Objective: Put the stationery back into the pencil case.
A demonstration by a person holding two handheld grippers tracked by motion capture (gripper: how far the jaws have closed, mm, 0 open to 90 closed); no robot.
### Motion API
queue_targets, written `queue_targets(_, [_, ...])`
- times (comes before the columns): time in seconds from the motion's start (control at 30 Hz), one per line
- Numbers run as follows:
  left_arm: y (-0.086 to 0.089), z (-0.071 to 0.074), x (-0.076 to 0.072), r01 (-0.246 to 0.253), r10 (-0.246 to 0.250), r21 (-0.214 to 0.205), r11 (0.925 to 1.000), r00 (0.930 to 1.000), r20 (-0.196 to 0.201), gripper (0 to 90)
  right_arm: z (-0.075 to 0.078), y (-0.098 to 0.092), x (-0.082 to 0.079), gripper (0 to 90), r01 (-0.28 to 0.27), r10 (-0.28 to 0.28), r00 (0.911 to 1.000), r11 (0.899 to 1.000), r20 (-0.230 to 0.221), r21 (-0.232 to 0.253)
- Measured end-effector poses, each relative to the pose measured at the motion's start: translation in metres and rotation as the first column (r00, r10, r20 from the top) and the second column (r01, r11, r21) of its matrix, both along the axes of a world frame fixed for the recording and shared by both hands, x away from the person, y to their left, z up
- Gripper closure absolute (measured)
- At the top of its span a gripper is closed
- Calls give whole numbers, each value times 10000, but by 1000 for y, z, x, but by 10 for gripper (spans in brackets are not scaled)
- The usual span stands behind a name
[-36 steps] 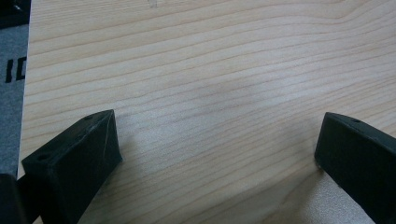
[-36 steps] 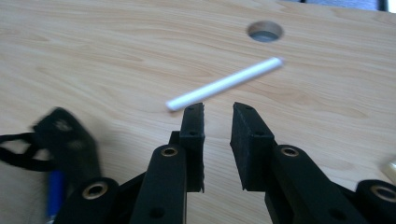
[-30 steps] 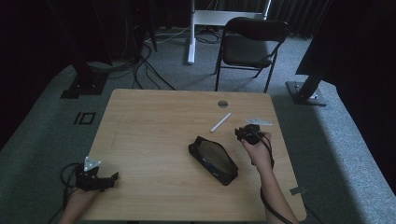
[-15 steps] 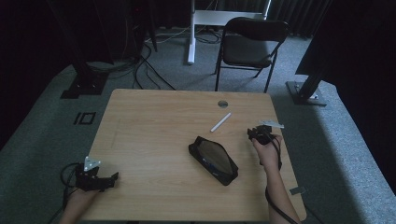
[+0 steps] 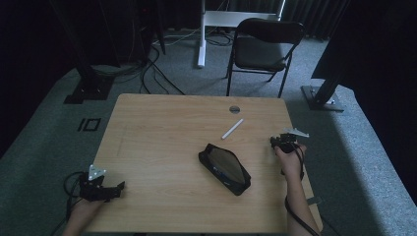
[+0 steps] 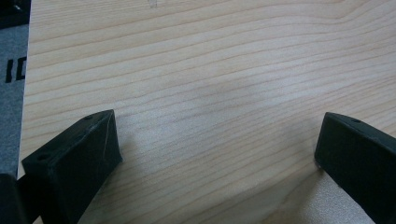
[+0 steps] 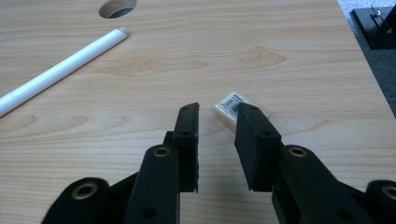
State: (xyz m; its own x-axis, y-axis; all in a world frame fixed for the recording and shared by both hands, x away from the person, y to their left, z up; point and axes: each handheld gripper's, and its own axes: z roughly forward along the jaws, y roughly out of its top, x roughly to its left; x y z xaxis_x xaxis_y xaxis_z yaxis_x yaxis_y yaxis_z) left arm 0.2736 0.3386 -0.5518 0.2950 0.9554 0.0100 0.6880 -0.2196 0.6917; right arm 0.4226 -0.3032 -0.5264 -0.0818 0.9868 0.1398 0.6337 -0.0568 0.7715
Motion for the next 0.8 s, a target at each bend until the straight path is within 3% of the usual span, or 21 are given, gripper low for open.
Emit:
queue_targets(0.53, [0, 0, 0, 0, 0, 2, 10000, 10000, 2, 1, -7, -16, 17, 503, -348, 348, 9990, 9994, 293, -8])
queue_targets(0.8, [0, 0, 0, -2, 2, -1, 10000, 10000, 0, 1, -13, -21, 22, 487, -338, 343, 9993, 9990, 178, -300])
